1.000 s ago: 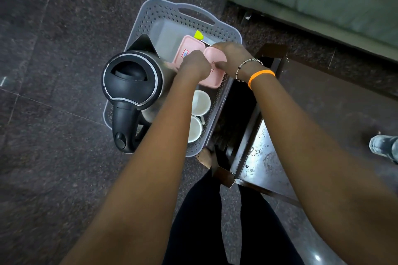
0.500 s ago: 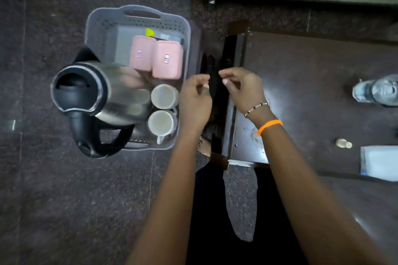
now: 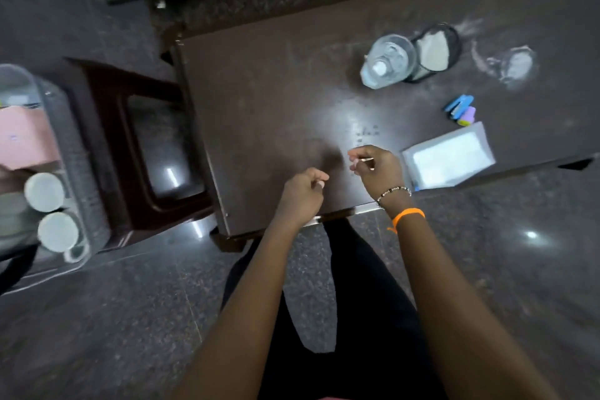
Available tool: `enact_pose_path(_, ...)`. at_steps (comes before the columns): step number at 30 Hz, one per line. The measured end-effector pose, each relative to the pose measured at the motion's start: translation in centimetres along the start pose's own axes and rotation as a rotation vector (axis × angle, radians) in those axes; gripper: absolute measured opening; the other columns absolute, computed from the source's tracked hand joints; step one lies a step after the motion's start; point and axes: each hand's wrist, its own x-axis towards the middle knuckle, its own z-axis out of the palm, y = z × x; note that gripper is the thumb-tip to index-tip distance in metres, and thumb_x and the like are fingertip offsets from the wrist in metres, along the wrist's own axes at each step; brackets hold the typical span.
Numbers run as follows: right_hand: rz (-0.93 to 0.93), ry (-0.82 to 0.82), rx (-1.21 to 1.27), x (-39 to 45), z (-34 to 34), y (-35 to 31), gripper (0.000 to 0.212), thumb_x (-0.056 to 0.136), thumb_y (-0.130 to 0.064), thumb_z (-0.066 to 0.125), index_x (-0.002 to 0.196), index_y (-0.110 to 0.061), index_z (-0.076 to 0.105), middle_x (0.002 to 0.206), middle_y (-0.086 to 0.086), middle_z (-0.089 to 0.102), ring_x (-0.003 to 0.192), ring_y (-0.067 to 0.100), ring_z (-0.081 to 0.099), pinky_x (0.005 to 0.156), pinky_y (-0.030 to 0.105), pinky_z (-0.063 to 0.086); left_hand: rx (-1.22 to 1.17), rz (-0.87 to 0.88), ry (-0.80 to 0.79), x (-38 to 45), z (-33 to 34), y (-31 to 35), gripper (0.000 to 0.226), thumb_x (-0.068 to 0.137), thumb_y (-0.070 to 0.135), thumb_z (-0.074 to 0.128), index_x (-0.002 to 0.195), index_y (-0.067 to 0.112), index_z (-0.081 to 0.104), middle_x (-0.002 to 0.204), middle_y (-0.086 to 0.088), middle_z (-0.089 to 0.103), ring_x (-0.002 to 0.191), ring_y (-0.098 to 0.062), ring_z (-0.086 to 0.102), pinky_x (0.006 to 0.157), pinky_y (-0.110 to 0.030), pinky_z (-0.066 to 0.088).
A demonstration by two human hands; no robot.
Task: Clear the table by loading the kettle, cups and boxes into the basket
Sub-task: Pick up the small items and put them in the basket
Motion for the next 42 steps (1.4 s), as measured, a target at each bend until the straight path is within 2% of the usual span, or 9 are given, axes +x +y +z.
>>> enact_pose_path(2,0.019,0.037,0.003,1.1,-2.9,2.2,0.021,0.086,0.005,0.051,0.098,0.002,0.068,0.1,0.022,0.07,0.088,0.04,0.067,0.087,0.045,0.054,0.104,0.001,-0.024,1.0,2.8,1.8,0.028,0.09,0.006,0.046,0.11,0.013,0.064,0.117,-0.012,0.064,0.109,-0.025,0.059,0.084,-0.015,0.037)
enact_pose_path(6,0.035,0.154,-0.035,3.9,-8.4,5.8,0.022,0.085,0.002,0.053,0.099,-0.002,0.069,0.104,0.018,0.071,0.09,0.034,0.067,0.084,0.029,0.049,0.322,-0.029,-0.057,3.3,7.6,5.0,0.042,0.09,0.009,0.047,0.132,0.012,0.046,0.133,-0.017,0.046,0.125,-0.032,0.045,0.103,-0.032,0.033)
enact_pose_path(11,0.045,0.208,-0.221,8.3,-13.2,8.8,0.037,0.085,-0.004,0.053,0.122,-0.009,0.057,0.141,0.022,0.042,0.108,0.03,0.053,0.099,0.035,0.035,0.441,-0.088,-0.208,7.1,10.7,6.7,0.061,0.091,0.01,0.042,0.146,0.028,0.022,0.144,-0.017,0.037,0.132,-0.035,0.039,0.113,-0.045,0.028)
enact_pose_path(14,0.091,0.211,-0.424,11.1,-14.4,9.5,0.047,0.088,-0.014,0.051,0.134,-0.02,0.043,0.145,0.014,0.036,0.127,0.034,0.037,0.103,0.036,0.029,0.547,-0.127,-0.287,9.0,11.3,6.8,0.066,0.091,0.011,0.039,0.147,0.035,0.014,0.148,-0.016,0.036,0.134,-0.036,0.038,0.111,-0.051,0.029)
enact_pose_path(18,0.116,0.212,-0.616,13.8,-15.3,9.8,0.049,0.088,-0.019,0.053,0.134,-0.026,0.041,0.142,0.013,0.038,0.129,0.038,0.031,0.106,0.044,0.029,0.575,-0.138,-0.262,10.7,12.3,6.9,0.064,0.089,0.01,0.04,0.145,0.035,0.02,0.148,-0.014,0.037,0.134,-0.037,0.038,0.11,-0.054,0.031)
enact_pose_path(24,0.142,0.265,-0.762,16.2,-14.9,9.7,0.034,0.089,-0.024,0.053,0.122,-0.018,0.054,0.136,0.021,0.04,0.127,0.039,0.032,0.101,0.044,0.029,0.518,-0.154,-0.205,11.7,12.7,6.3,0.053,0.09,0.008,0.04,0.137,0.033,0.04,0.144,-0.01,0.043,0.132,-0.033,0.041,0.109,-0.052,0.033)
enact_pose_path(29,0.209,0.289,-0.742,17.5,-14.1,9.3,0.035,0.09,-0.024,0.053,0.125,-0.019,0.054,0.133,0.016,0.047,0.128,0.036,0.032,0.1,0.042,0.029,0.464,-0.166,-0.169,12.0,12.6,6.4,0.046,0.089,0.009,0.043,0.128,0.033,0.048,0.139,-0.007,0.048,0.127,-0.032,0.046,0.106,-0.052,0.036)
enact_pose_path(38,-0.079,0.071,-0.745,17.1,-9.3,7.1,0.041,0.088,0.002,0.045,0.129,-0.002,0.041,0.132,0.021,0.044,0.119,0.038,0.045,0.096,0.043,0.041,0.395,-0.134,0.021,11.2,11.1,6.4,0.024,0.089,0.017,0.05,0.107,0.028,0.063,0.118,-0.018,0.057,0.107,-0.037,0.057,0.094,-0.04,0.048)
enact_pose_path(42,-0.083,0.024,-0.466,14.6,-6.3,5.6,0.036,0.08,-0.001,0.055,0.115,-0.001,0.05,0.118,0.02,0.058,0.109,0.034,0.055,0.085,0.032,0.045,0.249,-0.101,0.124,9.6,9.0,4.9,0.022,0.09,0.021,0.05,0.109,0.025,0.061,0.113,-0.018,0.063,0.104,-0.038,0.058,0.089,-0.038,0.048)
